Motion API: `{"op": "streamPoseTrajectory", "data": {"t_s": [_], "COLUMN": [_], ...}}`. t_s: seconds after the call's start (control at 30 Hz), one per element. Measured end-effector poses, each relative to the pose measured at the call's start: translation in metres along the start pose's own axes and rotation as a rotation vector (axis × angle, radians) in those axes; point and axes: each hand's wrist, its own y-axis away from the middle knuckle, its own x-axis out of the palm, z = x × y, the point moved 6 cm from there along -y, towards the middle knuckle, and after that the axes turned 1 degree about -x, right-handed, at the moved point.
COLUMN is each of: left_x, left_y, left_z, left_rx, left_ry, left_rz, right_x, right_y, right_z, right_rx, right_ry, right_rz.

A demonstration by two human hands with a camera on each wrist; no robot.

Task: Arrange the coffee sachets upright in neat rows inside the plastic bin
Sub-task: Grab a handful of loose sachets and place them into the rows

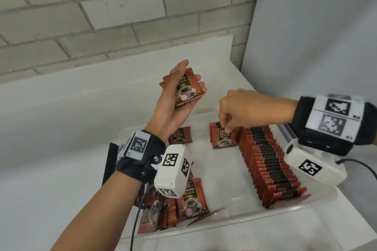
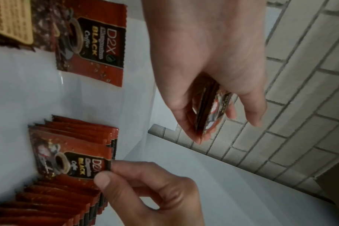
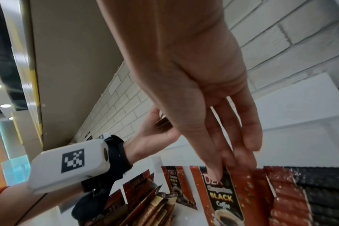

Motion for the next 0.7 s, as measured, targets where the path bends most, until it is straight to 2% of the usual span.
{"op": "streamPoseTrajectory", "data": {"t_s": [0.37, 0.7], "left_x": [0.003, 0.004], "left_y": [0.001, 0.003], "left_z": [0.001, 0.001], "left_rx": [0.023, 0.047], "left_ry": [0.021, -0.124], "left_rz": [0.061, 0.086], "right_x": [0.007, -0.001], "right_y": [0.000, -0.001], "right_z": [0.002, -0.007], "right_rx": [-0.031, 0.021], "right_ry": [0.048, -0.021], "right_rz": [0.040, 0.018]}}
